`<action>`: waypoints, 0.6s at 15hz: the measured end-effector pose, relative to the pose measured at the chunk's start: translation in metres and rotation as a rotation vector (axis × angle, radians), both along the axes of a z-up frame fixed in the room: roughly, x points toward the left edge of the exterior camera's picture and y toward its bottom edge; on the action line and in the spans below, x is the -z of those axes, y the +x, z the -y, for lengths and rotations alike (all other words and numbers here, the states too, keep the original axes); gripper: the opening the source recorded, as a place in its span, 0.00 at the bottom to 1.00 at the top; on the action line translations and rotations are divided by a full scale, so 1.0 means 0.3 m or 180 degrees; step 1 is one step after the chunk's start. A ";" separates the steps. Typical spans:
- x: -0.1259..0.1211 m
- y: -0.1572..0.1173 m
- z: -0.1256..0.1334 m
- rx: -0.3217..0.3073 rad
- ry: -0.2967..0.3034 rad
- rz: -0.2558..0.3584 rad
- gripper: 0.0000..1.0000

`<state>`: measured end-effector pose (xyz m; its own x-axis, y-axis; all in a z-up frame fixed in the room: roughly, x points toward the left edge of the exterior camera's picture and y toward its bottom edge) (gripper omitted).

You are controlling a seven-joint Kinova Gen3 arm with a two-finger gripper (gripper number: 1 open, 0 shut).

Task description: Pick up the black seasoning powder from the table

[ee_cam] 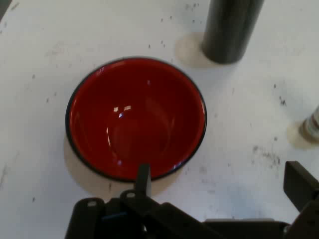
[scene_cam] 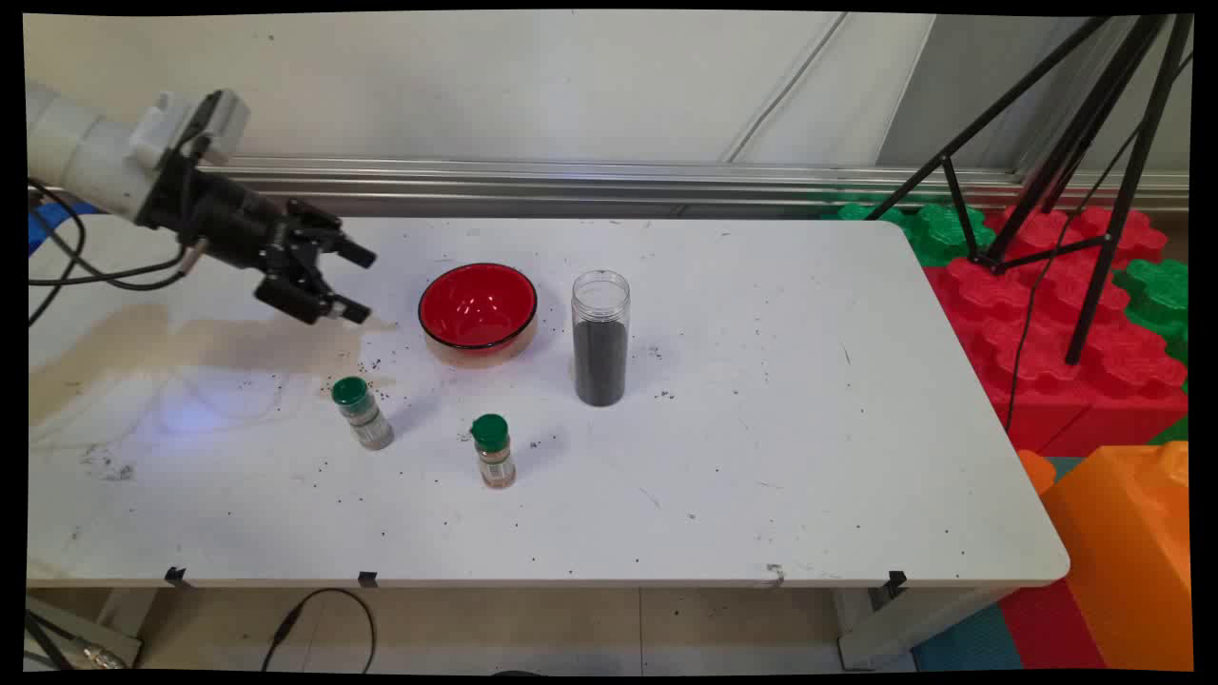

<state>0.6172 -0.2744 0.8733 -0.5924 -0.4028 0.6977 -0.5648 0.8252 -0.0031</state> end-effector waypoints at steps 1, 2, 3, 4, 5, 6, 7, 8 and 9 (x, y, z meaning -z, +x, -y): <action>0.007 -0.023 0.013 0.0010 -0.0017 -0.0027 1.00; 0.014 -0.046 0.025 0.0024 -0.0032 -0.0057 1.00; 0.021 -0.065 0.035 0.0036 -0.0045 -0.0082 1.00; 0.028 -0.085 0.045 0.0050 -0.0059 -0.0108 1.00; 0.037 -0.107 0.057 0.0064 -0.0074 -0.0140 1.00; 0.046 -0.128 0.068 0.0076 -0.0091 -0.0170 1.00; 0.054 -0.148 0.079 0.0088 -0.0107 -0.0200 1.00; 0.062 -0.167 0.089 0.0099 -0.0121 -0.0228 1.00; 0.071 -0.186 0.099 0.0112 -0.0138 -0.0258 1.00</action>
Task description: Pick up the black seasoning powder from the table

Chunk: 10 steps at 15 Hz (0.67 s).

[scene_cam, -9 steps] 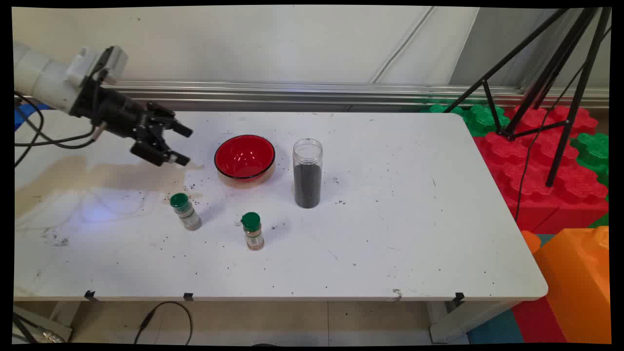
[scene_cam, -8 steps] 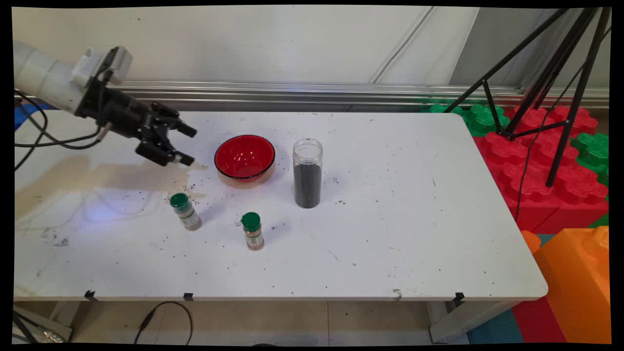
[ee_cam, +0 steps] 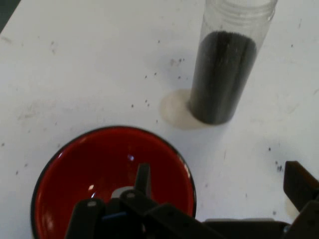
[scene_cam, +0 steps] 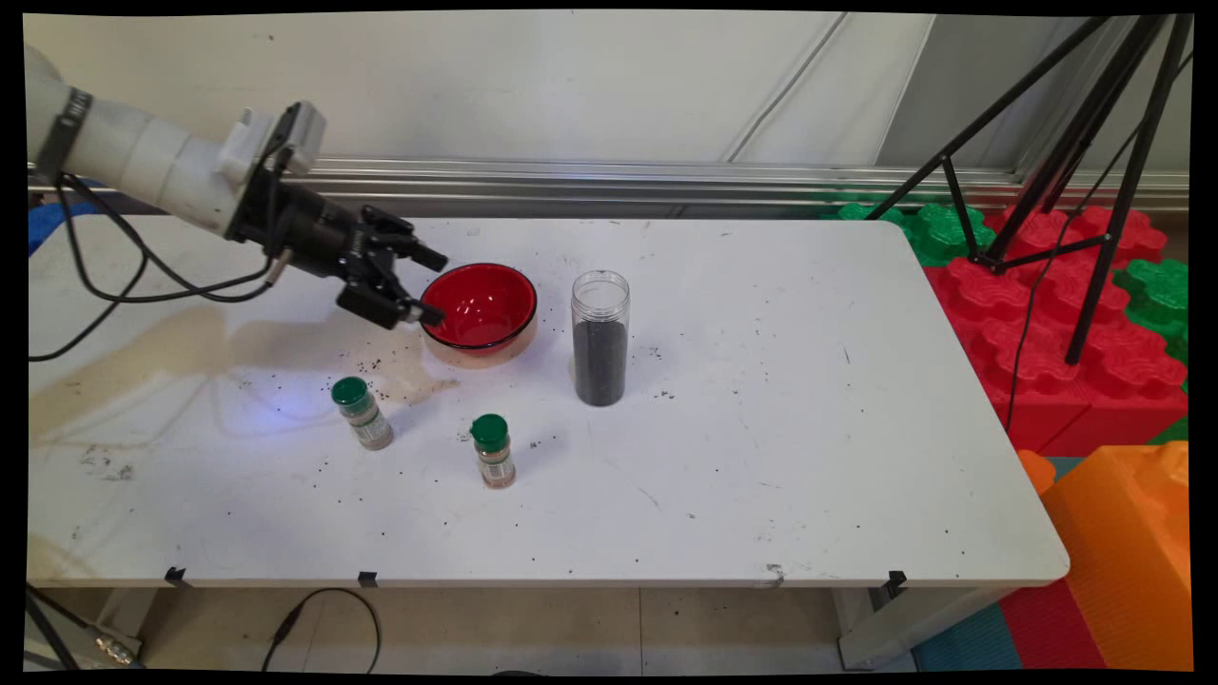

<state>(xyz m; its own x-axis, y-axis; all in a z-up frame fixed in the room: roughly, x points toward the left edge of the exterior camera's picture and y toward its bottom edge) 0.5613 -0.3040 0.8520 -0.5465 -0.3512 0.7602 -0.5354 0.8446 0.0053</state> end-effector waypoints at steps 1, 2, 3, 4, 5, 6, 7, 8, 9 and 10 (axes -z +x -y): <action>0.007 -0.017 0.009 0.0014 -0.0012 -0.0025 1.00; 0.016 -0.036 0.019 0.0025 -0.0028 -0.0056 1.00; 0.026 -0.054 0.028 0.0035 -0.0044 -0.0089 1.00; 0.035 -0.069 0.037 0.0042 -0.0056 -0.0117 1.00; 0.040 -0.078 0.042 0.0047 -0.0065 -0.0136 1.00; 0.049 -0.091 0.049 0.0052 -0.0077 -0.0164 1.00; 0.061 -0.106 0.058 0.0058 -0.0092 -0.0198 1.00; 0.073 -0.120 0.066 0.0067 -0.0108 -0.0230 1.00; 0.083 -0.132 0.073 0.0075 -0.0121 -0.0256 1.00; 0.096 -0.145 0.079 0.0087 -0.0138 -0.0286 1.00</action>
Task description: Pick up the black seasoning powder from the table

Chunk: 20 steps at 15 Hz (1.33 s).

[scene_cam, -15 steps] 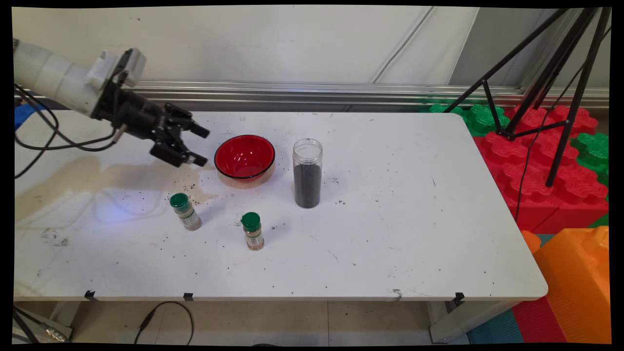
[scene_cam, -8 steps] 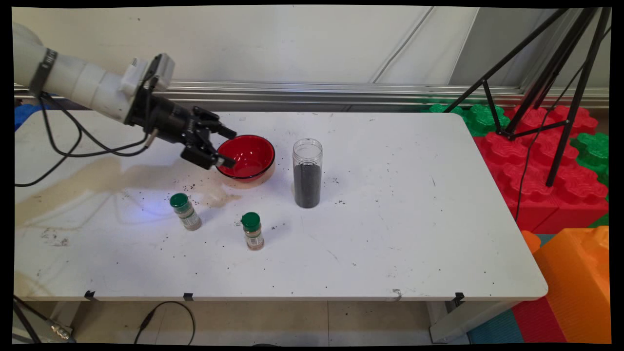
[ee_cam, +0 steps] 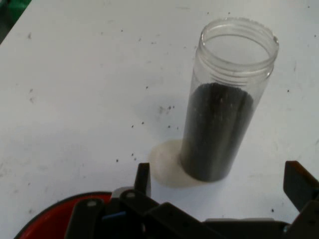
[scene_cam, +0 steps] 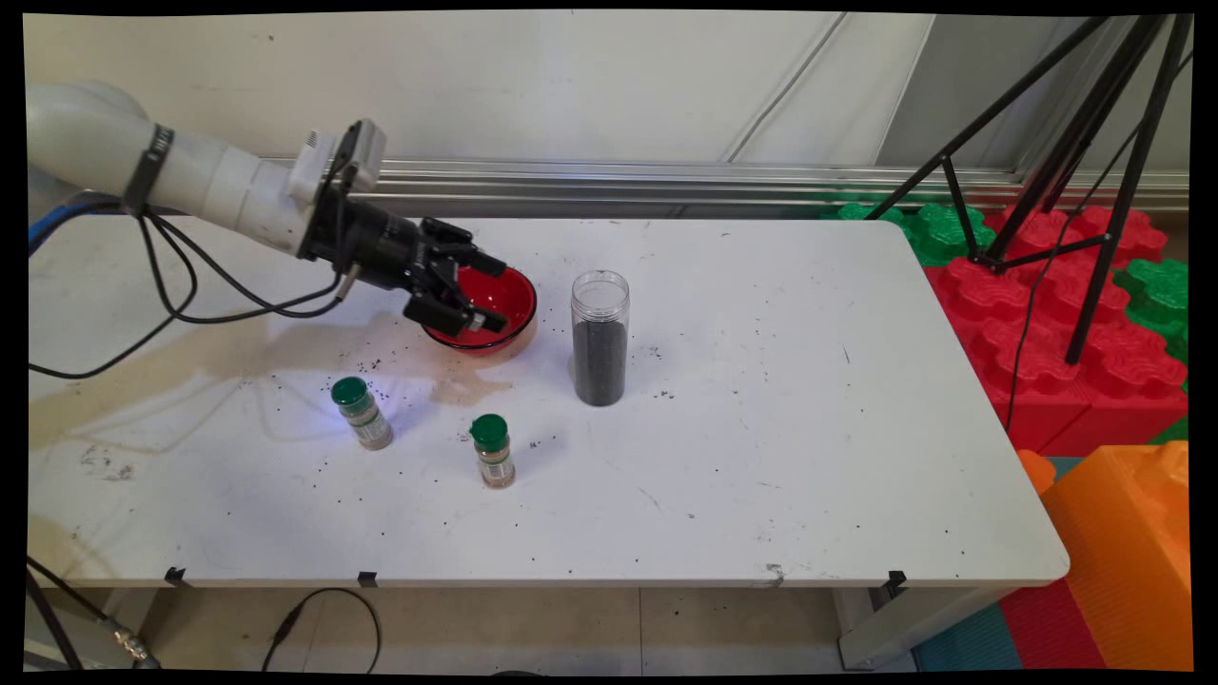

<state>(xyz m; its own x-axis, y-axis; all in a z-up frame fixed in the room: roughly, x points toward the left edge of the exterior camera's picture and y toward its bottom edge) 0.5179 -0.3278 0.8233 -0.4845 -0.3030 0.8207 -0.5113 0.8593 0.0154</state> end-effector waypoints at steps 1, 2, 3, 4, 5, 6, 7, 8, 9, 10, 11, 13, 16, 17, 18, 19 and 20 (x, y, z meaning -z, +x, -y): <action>0.012 -0.013 0.006 0.0011 -0.0018 -0.0029 1.00; 0.023 -0.024 0.012 0.0023 -0.0034 -0.0054 1.00; 0.036 -0.036 0.018 0.0035 -0.0055 -0.0084 1.00; 0.048 -0.048 0.024 0.0049 -0.0075 -0.0113 1.00; 0.058 -0.058 0.028 0.0062 -0.0093 -0.0137 1.00; 0.069 -0.069 0.033 0.0079 -0.0117 -0.0166 1.00; 0.080 -0.080 0.037 0.0094 -0.0141 -0.0194 1.00; 0.089 -0.089 0.041 0.0107 -0.0165 -0.0217 1.00; 0.100 -0.100 0.046 0.0122 -0.0194 -0.0241 1.00; 0.110 -0.110 0.051 0.0135 -0.0221 -0.0262 1.00; 0.119 -0.119 0.055 0.0146 -0.0244 -0.0280 1.00; 0.134 -0.134 0.063 0.0163 -0.0280 -0.0307 1.00; 0.161 -0.167 0.080 0.0204 -0.0344 -0.0355 1.00; 0.170 -0.178 0.086 0.0217 -0.0361 -0.0370 1.00; 0.179 -0.189 0.092 0.0225 -0.0375 -0.0384 1.00; 0.186 -0.197 0.097 0.0233 -0.0386 -0.0394 1.00; 0.195 -0.206 0.103 0.0240 -0.0398 -0.0406 1.00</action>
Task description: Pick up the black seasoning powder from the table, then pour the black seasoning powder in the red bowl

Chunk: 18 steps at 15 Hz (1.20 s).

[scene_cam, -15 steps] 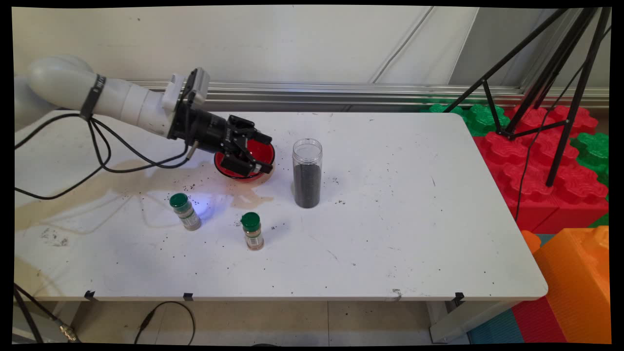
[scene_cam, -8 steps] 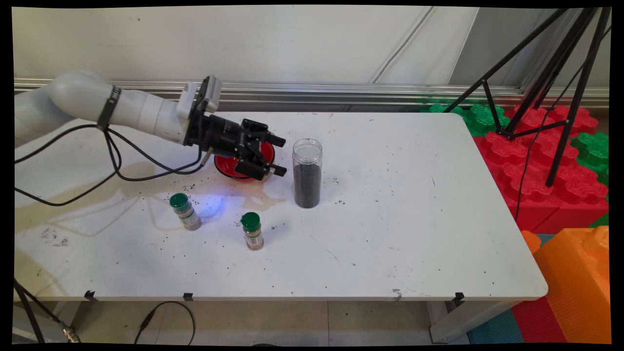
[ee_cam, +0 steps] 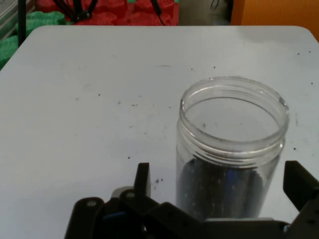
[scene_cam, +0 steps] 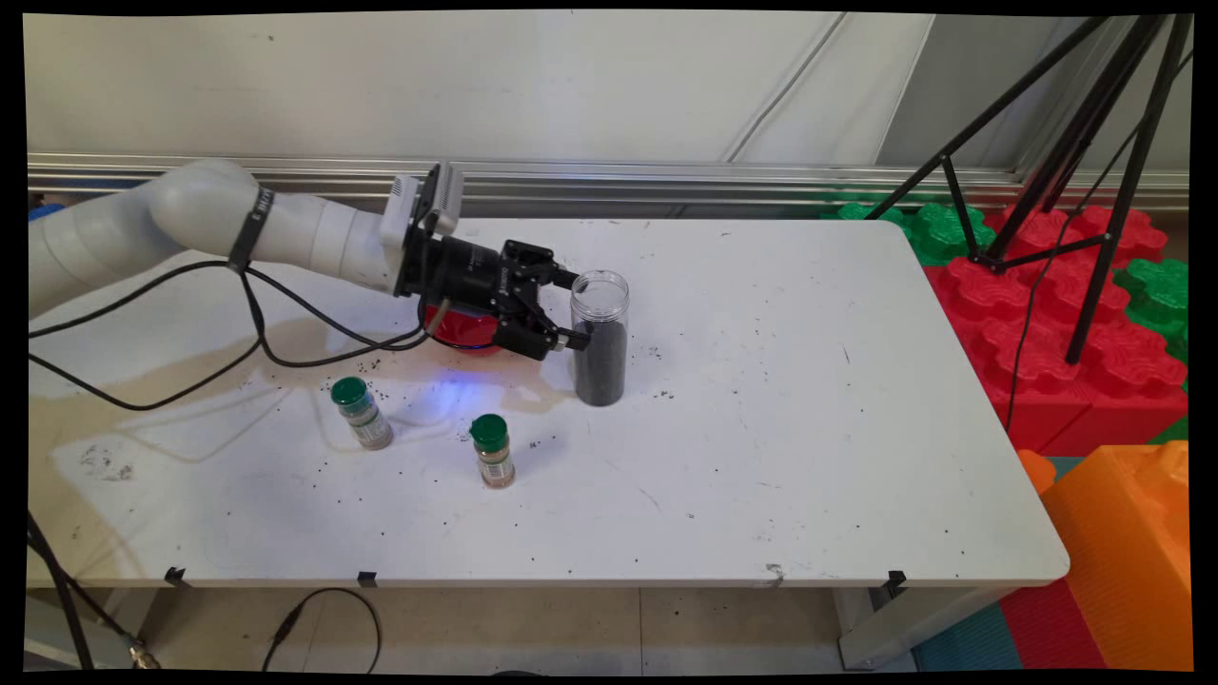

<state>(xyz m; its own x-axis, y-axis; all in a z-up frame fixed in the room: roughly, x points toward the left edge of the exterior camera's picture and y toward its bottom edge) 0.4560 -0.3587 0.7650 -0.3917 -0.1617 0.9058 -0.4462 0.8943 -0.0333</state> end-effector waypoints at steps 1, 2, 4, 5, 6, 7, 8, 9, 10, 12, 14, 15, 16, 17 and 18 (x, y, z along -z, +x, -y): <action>0.009 -0.009 0.006 0.0006 -0.0008 -0.0011 1.00; 0.016 -0.016 0.011 0.0012 -0.0013 -0.0020 1.00; 0.034 -0.032 0.020 0.0028 -0.0016 -0.0038 1.00; 0.040 -0.039 0.024 0.0033 -0.0018 -0.0045 1.00; 0.048 -0.046 0.028 0.0037 -0.0019 -0.0054 1.00; 0.055 -0.053 0.032 0.0041 -0.0019 -0.0061 1.00; 0.061 -0.059 0.035 0.0045 -0.0019 -0.0067 1.00; 0.067 -0.065 0.039 0.0046 -0.0019 -0.0073 1.00; 0.073 -0.070 0.042 0.0047 -0.0020 -0.0079 1.00; 0.083 -0.079 0.048 0.0048 -0.0019 -0.0086 1.00; 0.092 -0.086 0.053 0.0047 -0.0019 -0.0091 1.00; 0.096 -0.089 0.055 0.0047 -0.0020 -0.0092 1.00; 0.099 -0.092 0.058 0.0046 -0.0022 -0.0095 0.00; 0.102 -0.095 0.060 0.0044 -0.0024 -0.0097 0.00; 0.105 -0.097 0.063 0.0043 -0.0027 -0.0099 0.00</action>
